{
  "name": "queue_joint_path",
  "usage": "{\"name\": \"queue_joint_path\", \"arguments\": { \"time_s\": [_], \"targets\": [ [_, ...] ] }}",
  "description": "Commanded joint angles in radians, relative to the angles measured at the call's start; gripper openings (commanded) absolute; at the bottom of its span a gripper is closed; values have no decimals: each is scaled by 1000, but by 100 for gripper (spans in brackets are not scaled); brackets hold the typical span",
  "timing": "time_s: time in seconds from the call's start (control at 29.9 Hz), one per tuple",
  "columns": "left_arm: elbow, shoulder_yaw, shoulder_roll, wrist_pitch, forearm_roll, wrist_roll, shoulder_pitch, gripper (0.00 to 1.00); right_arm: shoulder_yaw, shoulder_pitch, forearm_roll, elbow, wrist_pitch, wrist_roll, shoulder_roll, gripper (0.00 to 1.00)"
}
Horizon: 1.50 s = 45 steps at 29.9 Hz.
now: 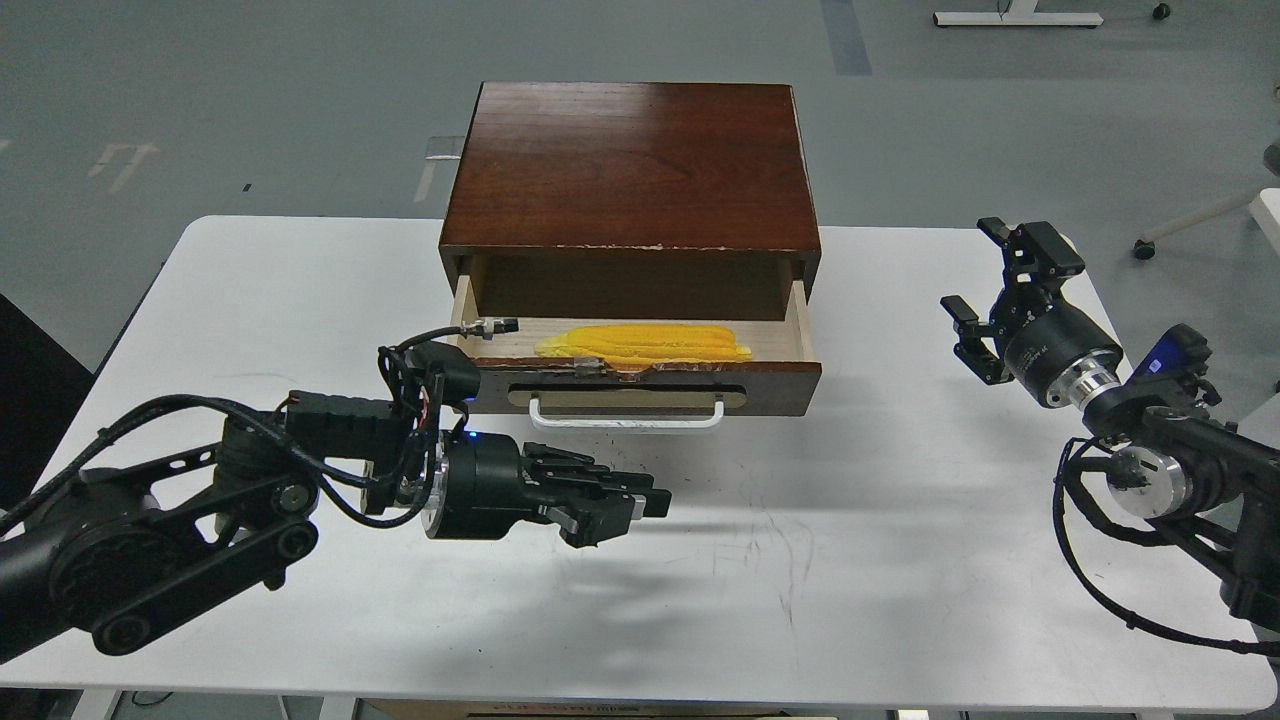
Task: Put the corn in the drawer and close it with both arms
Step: 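Bring the left gripper down in front of the drawer handle, then push the drawer front with the left gripper toward the cabinet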
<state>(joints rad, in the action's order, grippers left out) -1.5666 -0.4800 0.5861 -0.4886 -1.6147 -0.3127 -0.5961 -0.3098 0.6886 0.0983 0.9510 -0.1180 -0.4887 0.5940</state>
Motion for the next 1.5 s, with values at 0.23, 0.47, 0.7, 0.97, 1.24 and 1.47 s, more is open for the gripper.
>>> {"name": "queue_joint_path", "arguments": {
  "time_s": [0.23, 0.47, 0.7, 0.97, 1.24, 1.47],
  "targets": [
    [59, -6, -9, 0, 133, 15, 5, 0, 0, -1, 0, 0, 0, 0, 3, 100],
    [91, -9, -9, 0, 202, 23, 5, 0, 0, -3, 1, 0, 0, 0, 3, 100],
    [118, -11, -11, 0, 220, 24, 5, 0, 1, -3, 1, 2, 0, 0, 1, 100],
    [137, -26, -12, 0, 226, 24, 5, 0, 3, -15, 1, 2, 0, 0, 0, 100],
    [177, -31, -26, 12, 277, 30, 4, 0, 3, -17, 1, 2, 1, 0, 0, 100],
    [203, -54, -29, 13, 305, 34, 4, 0, 3, -17, 1, 2, 1, 0, 1, 100]
  ]
}}
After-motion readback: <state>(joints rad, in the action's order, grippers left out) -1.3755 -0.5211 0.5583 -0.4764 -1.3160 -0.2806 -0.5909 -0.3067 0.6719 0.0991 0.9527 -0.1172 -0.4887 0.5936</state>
